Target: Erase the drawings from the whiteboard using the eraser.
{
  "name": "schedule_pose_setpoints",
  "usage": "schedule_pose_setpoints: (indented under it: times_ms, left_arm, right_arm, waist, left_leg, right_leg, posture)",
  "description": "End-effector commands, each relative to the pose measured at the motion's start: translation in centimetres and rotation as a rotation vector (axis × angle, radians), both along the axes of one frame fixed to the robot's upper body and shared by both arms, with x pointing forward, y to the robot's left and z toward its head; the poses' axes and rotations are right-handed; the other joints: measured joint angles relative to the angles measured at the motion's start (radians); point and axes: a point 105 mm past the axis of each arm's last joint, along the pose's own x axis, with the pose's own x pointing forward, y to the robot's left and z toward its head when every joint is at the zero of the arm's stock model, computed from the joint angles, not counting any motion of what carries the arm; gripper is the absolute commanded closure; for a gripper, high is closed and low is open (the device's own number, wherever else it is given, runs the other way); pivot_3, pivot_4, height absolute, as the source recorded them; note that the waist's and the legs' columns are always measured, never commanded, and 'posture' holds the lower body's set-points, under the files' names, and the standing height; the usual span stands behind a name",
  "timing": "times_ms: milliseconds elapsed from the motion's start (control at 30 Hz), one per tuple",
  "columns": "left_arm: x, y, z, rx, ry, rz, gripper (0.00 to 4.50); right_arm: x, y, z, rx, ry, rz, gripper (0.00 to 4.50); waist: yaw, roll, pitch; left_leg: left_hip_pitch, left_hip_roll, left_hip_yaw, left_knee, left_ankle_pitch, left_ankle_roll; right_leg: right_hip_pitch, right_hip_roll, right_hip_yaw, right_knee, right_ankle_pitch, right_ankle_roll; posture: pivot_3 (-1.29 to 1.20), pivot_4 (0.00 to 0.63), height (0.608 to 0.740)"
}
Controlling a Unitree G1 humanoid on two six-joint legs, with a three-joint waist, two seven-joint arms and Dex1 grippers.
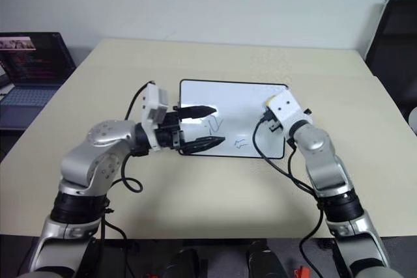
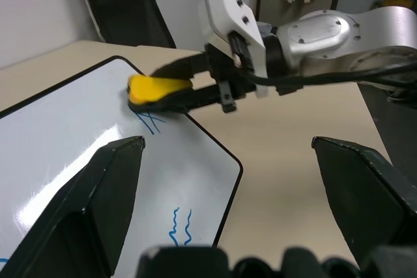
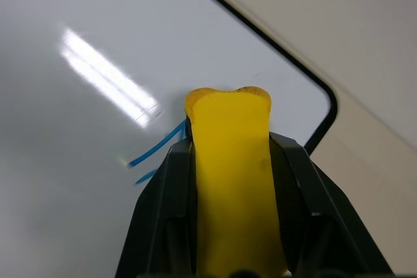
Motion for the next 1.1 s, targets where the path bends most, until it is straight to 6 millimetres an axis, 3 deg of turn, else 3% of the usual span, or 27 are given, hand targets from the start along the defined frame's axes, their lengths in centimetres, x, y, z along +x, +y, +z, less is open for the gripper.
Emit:
schedule_pose_setpoints:
  times_ms: [33, 233, 433, 633, 867, 967, 1100]
  left_arm:
    - [-0.4, -0.4, 1.1, -0.021, -0.043, -0.024, 0.00]
    - [-0.2, -0.4, 0.6, -0.005, -0.037, -0.015, 0.00]
    - [-0.2, 0.4, -0.6, 0.050, -0.022, 0.003, 0.00]
    - [-0.4, 1.1, -1.5, 0.072, -0.003, 0.024, 0.00]
    - [-0.2, 1.5, -1.5, 0.074, -0.007, 0.036, 0.00]
    - [-0.2, 1.4, -1.4, 0.072, -0.008, 0.034, 0.00]
    - [-0.4, 1.4, -1.5, 0.071, -0.004, 0.026, 0.00]
  right_arm:
    - [-1.1, -0.6, -2.3, -0.062, 0.119, 0.022, 3.33]
    - [-0.6, -1.0, -1.6, -0.066, 0.079, -0.006, 3.33]
    - [0.9, -1.4, 1.0, -0.019, -0.055, -0.073, 3.33]
    - [0.9, -1.3, -0.3, -0.029, 0.008, -0.055, 3.33]
    - [-1.5, 0.5, -3.3, -0.071, 0.183, 0.101, 3.34]
    - [-1.5, 0.4, -3.1, -0.088, 0.171, 0.098, 3.34]
    - [-0.1, 0.1, -0.7, -0.091, 0.032, 0.036, 3.34]
  waist:
    - [-0.001, 0.000, 0.000]
    - [-0.007, 0.000, 0.000]
    - [-0.008, 0.000, 0.000]
    - [-0.007, 0.000, 0.000]
    - [-0.009, -0.001, 0.000]
    - [-0.011, -0.001, 0.000]
    - [-0.012, -0.001, 0.000]
  left_leg:
    - [0.000, 0.000, 0.000, 0.001, 0.000, 0.000]
    - [0.001, 0.000, 0.000, 0.002, 0.000, 0.000]
    - [0.000, 0.000, 0.000, 0.002, 0.000, 0.000]
    - [0.000, 0.000, 0.001, 0.001, 0.000, 0.000]
    - [0.000, 0.000, 0.000, 0.001, 0.000, 0.000]
    - [0.001, 0.000, 0.000, 0.001, 0.000, 0.000]
    - [0.001, 0.000, 0.001, 0.001, 0.000, 0.000]
  right_leg:
    - [0.000, 0.000, 0.000, 0.000, 0.000, 0.000]
    - [0.000, 0.000, 0.001, 0.000, 0.001, 0.000]
    - [0.000, 0.000, 0.001, 0.000, 0.001, 0.000]
    - [0.000, 0.000, 0.001, -0.001, 0.001, 0.000]
    - [0.000, 0.000, 0.001, -0.001, 0.001, 0.000]
    - [-0.001, 0.000, 0.001, 0.000, 0.001, 0.000]
    - [-0.001, 0.000, 0.001, 0.000, 0.001, 0.000]
  posture:
    - [0.00, 0.150, 0.740]
    - [0.00, 0.150, 0.740]
    - [0.00, 0.150, 0.740]
    - [0.00, 0.150, 0.740]
    - [0.00, 0.150, 0.740]
    - [0.00, 0.150, 0.740]
    - [0.00, 0.150, 0.740]
